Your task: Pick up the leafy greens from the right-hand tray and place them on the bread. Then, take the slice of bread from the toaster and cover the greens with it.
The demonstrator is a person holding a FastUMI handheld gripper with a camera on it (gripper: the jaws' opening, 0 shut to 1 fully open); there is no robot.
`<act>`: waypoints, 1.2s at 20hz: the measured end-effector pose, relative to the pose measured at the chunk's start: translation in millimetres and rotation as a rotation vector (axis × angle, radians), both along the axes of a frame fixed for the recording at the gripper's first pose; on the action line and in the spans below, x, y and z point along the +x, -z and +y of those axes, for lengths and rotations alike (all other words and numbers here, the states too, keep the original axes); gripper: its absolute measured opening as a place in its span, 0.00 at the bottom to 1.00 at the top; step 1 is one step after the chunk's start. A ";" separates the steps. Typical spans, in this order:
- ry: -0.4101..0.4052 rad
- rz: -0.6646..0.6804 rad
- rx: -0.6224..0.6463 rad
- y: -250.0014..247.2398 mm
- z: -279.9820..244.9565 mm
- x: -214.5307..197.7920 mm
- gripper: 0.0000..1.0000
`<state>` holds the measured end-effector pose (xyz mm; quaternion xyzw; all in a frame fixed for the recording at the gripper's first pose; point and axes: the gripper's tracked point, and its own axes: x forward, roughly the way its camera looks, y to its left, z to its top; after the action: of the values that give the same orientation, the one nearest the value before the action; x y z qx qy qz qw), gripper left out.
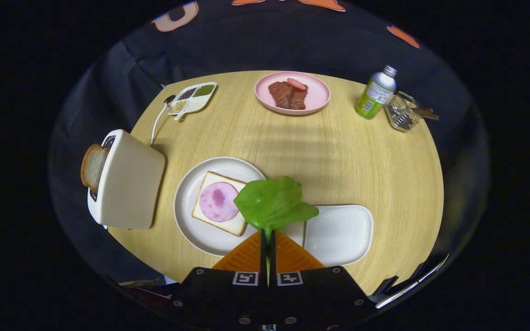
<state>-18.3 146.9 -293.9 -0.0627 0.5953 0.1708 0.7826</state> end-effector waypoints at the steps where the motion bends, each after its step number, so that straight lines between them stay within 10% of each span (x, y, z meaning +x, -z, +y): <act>1: -0.014 0.006 0.012 1.5 13.2 -0.9 0.01; 24: -0.125 0.045 0.000 43.5 89.9 10.4 0.11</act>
<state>-7.8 236.8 -337.5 -0.0960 0.6077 0.2207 0.7568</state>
